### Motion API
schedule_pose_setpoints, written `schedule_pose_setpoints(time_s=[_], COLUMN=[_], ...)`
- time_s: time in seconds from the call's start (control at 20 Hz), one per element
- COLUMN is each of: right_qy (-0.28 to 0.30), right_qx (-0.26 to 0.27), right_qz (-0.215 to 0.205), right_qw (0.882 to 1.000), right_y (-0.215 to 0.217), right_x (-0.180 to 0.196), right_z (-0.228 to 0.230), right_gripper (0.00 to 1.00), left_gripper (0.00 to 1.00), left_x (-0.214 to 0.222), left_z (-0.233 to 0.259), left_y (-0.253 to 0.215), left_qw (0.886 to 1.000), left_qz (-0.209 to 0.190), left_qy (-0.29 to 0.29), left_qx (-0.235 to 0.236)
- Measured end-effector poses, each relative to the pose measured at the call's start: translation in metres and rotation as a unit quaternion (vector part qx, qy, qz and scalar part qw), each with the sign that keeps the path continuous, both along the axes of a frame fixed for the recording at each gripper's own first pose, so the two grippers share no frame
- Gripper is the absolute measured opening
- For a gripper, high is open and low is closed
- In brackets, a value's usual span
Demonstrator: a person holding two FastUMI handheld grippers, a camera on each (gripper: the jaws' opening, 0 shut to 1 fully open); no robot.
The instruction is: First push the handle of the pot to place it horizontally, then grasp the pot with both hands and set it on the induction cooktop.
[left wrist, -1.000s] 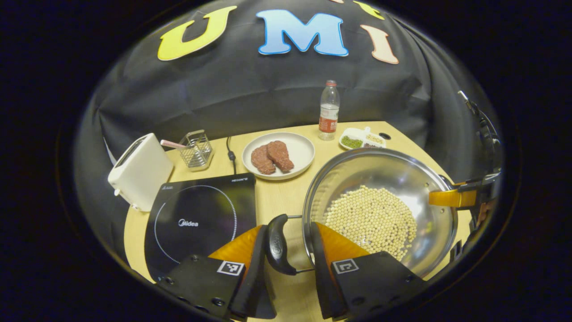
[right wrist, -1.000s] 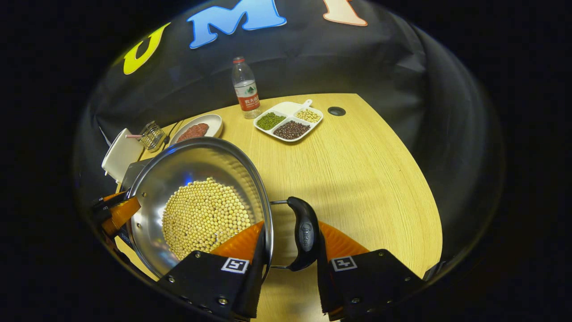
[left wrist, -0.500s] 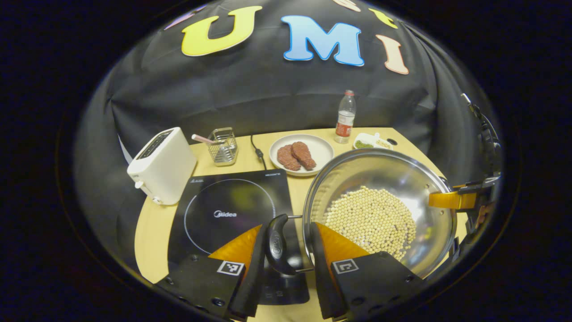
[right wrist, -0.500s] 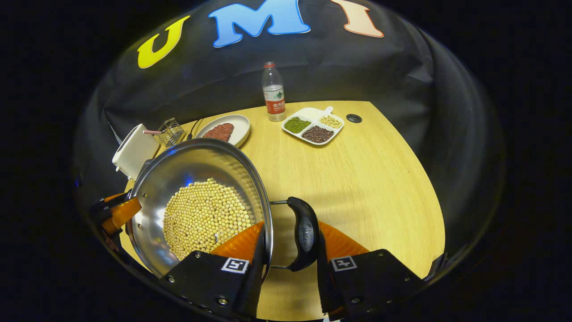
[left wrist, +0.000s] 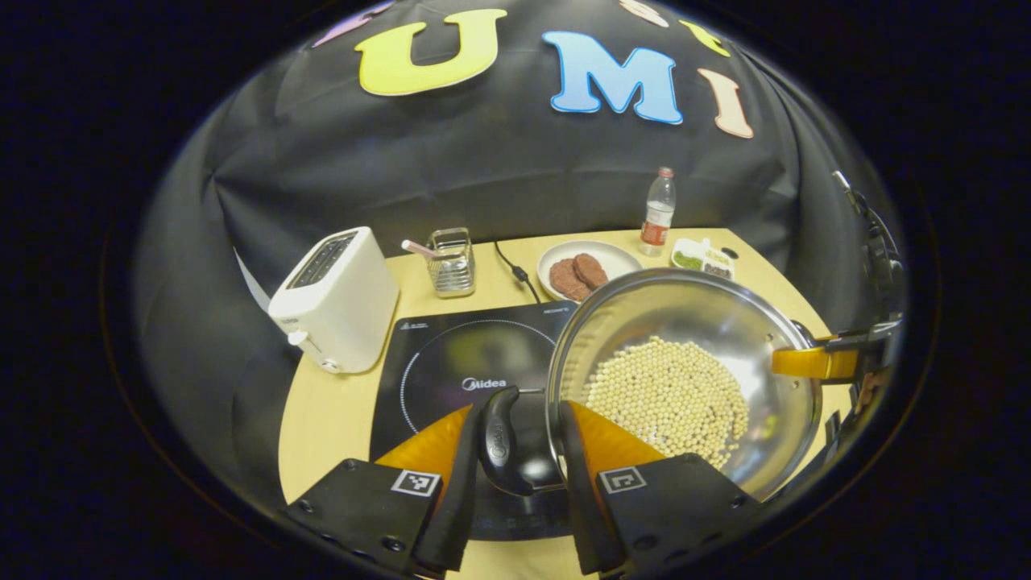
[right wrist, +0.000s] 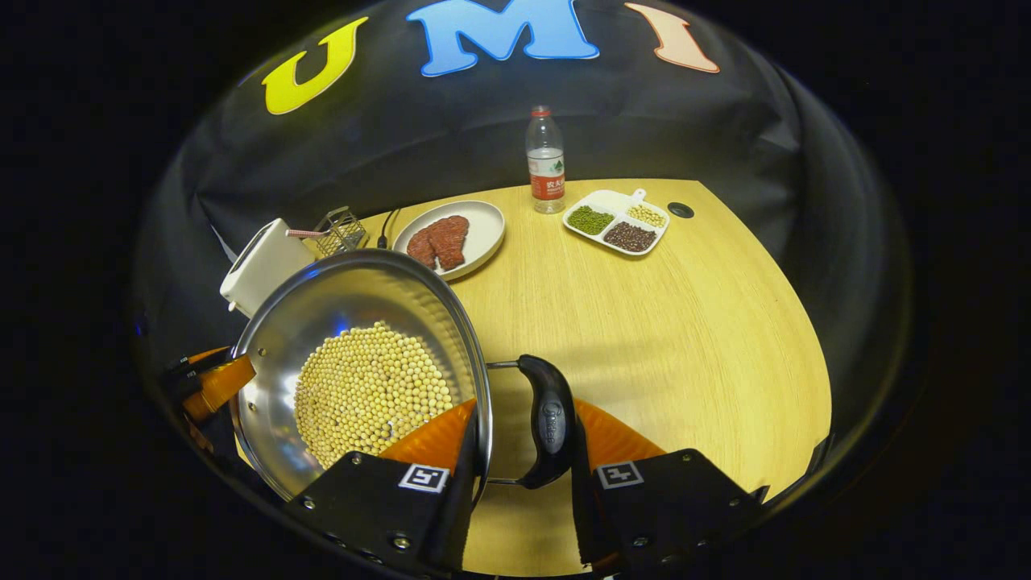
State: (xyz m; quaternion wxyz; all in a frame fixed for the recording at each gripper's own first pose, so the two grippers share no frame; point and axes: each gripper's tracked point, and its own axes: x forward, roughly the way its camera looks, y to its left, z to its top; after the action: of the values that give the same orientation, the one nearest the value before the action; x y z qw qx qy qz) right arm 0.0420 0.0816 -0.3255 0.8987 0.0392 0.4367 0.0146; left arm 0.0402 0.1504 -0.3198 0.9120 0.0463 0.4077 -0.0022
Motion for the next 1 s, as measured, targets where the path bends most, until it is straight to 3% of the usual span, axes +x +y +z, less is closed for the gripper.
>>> schedule_pose_setpoints(time_s=[0.25,0.6,0.9,1.0], right_qy=[-0.001,0.002,0.004,0.003], right_qx=[-0.005,-0.014,-0.010,-0.009], right_qz=[-0.005,-0.003,0.004,0.007], right_qw=[1.000,1.000,1.000,1.000], right_y=[0.021,0.037,0.061,0.072], right_x=[-0.006,-0.005,0.004,0.010], right_z=[0.003,-0.001,-0.007,-0.009], right_gripper=[0.52,0.52,0.52,0.52], left_gripper=[0.58,0.60,0.54,0.60], left_x=[-0.003,-0.004,0.000,0.004], left_z=[0.000,-0.004,-0.006,-0.006], left_y=[0.022,0.041,0.068,0.079], left_qw=[1.000,1.000,1.000,1.000], left_qz=[-0.001,-0.004,0.007,0.012], left_qy=[0.004,0.009,0.012,0.012], left_qx=[-0.012,-0.011,-0.001,0.001])
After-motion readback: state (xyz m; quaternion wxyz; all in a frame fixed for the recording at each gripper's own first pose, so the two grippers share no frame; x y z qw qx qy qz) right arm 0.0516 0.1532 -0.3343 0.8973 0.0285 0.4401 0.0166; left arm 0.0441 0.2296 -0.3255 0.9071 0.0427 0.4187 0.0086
